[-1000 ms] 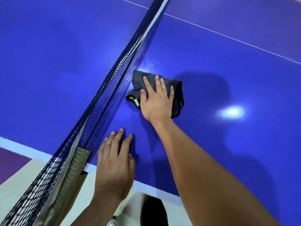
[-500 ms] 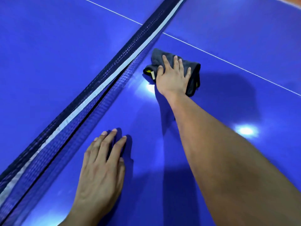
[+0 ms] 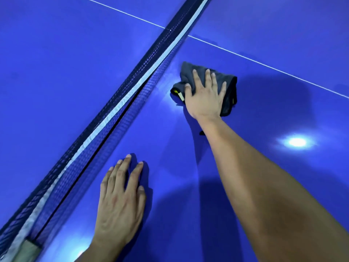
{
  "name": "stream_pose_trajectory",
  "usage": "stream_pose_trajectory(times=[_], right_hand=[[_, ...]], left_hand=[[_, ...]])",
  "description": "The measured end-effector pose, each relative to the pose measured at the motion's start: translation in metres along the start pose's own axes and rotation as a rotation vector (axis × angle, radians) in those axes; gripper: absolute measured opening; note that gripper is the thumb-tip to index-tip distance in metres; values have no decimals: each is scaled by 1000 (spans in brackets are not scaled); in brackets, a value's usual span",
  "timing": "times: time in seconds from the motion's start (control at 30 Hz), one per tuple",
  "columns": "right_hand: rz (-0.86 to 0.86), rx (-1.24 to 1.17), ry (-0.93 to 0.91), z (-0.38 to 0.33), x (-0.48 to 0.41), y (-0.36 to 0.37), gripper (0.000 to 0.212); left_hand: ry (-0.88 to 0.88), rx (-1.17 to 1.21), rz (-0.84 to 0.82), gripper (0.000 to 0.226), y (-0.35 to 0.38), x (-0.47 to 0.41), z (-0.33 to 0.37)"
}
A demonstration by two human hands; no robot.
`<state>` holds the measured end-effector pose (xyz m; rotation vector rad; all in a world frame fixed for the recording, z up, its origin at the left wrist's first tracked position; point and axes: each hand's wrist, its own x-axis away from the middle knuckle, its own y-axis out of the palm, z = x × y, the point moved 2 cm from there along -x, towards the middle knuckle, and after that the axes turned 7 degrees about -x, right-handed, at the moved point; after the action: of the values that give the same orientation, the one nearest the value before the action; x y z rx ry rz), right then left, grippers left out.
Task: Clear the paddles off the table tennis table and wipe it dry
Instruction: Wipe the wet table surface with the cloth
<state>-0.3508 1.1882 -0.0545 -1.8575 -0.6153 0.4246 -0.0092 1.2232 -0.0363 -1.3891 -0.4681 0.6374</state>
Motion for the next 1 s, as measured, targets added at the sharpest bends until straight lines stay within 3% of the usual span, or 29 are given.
stream_pose_trajectory(times=[0.47, 0.7, 1.0], right_hand=[[102, -19, 55, -45, 296, 19, 57], [42, -41, 76, -84, 424, 24, 59], [-125, -59, -8, -86, 517, 16, 69]], left_hand=[[189, 25, -139, 54, -29, 114, -70], [323, 21, -175, 55, -40, 167, -100], [298, -14, -310, 58, -51, 216, -119]])
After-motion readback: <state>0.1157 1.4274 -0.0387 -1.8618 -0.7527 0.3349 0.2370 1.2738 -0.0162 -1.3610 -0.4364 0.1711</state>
